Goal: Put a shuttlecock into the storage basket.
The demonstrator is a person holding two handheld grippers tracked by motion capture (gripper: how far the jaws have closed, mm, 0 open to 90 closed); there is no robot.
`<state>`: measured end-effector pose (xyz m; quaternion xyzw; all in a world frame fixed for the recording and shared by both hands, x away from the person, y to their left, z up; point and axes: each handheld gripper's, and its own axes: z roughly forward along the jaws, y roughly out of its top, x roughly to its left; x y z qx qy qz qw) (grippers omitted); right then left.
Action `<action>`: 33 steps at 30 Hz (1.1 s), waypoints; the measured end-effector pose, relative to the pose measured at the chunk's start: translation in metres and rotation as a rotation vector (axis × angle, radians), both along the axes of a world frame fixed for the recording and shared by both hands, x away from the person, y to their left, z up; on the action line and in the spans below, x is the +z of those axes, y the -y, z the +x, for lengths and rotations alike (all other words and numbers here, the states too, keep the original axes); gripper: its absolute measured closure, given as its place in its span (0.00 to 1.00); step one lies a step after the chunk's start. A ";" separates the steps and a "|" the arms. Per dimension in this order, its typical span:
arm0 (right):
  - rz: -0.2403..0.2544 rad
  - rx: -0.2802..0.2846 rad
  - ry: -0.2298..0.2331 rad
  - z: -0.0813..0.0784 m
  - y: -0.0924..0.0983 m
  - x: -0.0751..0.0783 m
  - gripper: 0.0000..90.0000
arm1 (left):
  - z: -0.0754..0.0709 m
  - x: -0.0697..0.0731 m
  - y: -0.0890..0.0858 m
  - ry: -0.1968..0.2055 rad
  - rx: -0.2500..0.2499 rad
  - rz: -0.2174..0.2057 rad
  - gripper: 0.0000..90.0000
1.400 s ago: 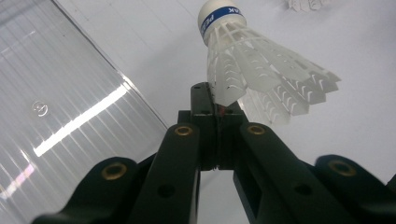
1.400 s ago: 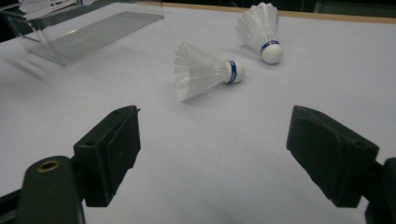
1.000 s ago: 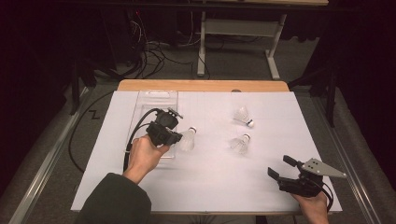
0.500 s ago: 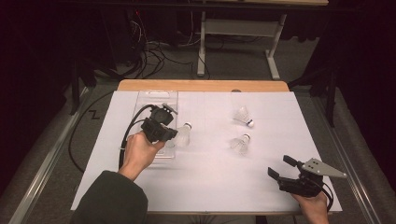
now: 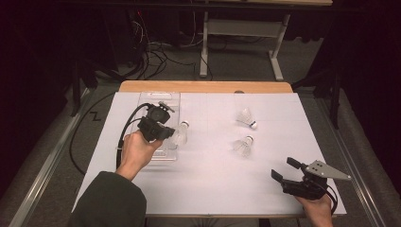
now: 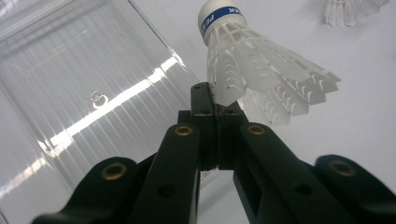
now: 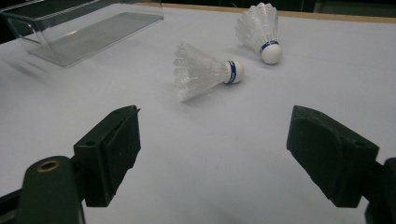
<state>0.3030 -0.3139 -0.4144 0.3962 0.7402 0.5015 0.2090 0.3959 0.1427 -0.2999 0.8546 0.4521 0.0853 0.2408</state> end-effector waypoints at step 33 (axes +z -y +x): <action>-0.009 -0.001 0.018 -0.001 0.000 0.000 0.20 | 0.007 -0.001 -0.029 -0.012 0.081 0.005 0.99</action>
